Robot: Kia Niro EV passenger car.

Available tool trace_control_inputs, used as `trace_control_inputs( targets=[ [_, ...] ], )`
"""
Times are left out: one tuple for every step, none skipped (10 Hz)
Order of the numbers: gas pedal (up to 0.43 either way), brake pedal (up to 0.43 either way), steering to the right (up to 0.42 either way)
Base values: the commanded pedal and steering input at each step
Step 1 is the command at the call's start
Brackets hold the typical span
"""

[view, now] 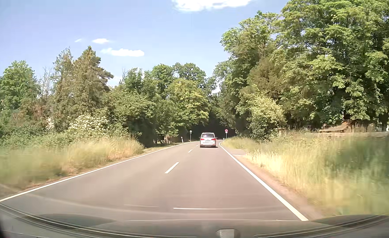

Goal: Follow the waypoints while adhering to traffic rules and regulations

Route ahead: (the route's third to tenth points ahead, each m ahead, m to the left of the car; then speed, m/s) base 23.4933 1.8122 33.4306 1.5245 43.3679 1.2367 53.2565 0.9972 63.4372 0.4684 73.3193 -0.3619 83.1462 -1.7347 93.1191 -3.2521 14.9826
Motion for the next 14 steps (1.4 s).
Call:
trace_control_inputs(
  targets=[
    [0.13,0.03,-0.001],
    [0.13,0.03,-0.001],
    [0.13,0.03,-0.001],
    [0.13,0.03,-0.001],
    [0.13,0.03,0.0],
    [0.138,0.03,0.0],
    [0.138,0.03,0.0],
    [0.138,0.03,0.0],
    [0.138,0.03,0.001],
    [0.138,0.03,0.001],
    [0.138,0.03,0.001],
    [0.138,0.03,0.002],
    [0.138,0.03,0.003],
    [0.138,0.03,0.004]
  ],
)
